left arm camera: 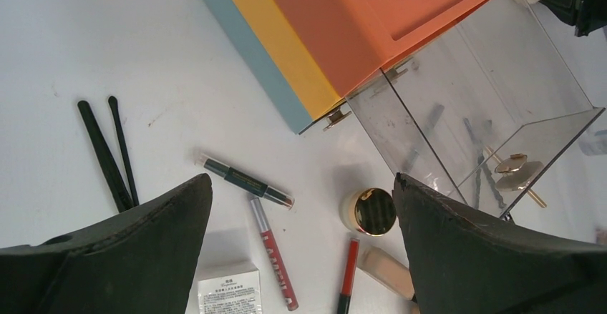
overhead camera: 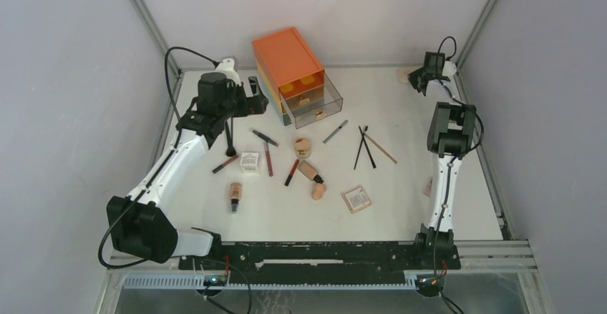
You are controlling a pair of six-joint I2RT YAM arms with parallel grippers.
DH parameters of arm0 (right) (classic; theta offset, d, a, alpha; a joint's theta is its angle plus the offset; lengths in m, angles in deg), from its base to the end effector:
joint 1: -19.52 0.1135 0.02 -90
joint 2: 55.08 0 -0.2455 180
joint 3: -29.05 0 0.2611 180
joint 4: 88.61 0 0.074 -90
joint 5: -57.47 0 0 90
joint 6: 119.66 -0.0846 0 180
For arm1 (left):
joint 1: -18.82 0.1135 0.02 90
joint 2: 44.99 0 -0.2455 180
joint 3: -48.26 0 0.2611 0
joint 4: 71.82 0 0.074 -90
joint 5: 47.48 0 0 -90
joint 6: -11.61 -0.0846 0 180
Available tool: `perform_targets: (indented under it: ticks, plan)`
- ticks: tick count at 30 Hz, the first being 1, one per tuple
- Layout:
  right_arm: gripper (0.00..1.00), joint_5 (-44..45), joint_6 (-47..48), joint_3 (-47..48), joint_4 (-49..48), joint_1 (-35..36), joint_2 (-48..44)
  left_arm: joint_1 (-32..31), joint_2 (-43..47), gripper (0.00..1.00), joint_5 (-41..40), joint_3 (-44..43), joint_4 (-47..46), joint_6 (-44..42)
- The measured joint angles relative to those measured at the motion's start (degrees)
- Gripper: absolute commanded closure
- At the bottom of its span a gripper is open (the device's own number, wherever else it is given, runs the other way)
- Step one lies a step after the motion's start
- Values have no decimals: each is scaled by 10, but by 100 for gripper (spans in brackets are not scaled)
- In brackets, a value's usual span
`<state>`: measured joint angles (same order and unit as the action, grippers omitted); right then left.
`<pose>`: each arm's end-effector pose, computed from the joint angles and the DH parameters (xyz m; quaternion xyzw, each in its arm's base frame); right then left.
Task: Organize the makeup
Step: Pick up the makeup tool from the corner of the board, then place the makeup tool in the drawer.
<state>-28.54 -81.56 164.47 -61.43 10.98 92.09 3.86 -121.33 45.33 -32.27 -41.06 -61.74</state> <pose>0.5976 -0.0957 0.0939 0.4668 0.7717 0.1300 0.4119 0.3508 -0.0980 0.3002 0.0003 0.8505 -0.1632 0.5000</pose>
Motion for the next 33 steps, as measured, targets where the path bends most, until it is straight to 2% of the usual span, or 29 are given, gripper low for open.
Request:
perform_targets:
  ticks: [5,8,14,18,22,27,33]
  plan:
    - [100,-49,2,-156,-65,4,-123,0,3,0,4,0,-2,12]
    - [100,-83,2,-291,-116,10,-250,0,19,0,4,3,-3,28]
    - [100,-156,18,-441,-157,36,-464,0,94,0,3,54,3,55]
    - [100,-194,49,-472,-151,95,-577,0,136,0,3,79,14,69]
    - [100,-222,71,-474,-139,173,-640,0,169,0,0,95,29,76]
    - [100,-236,82,-474,-114,257,-655,0,226,0,-16,118,42,84]
    - [100,-233,81,-474,-74,313,-631,0,275,0,-31,122,63,84]
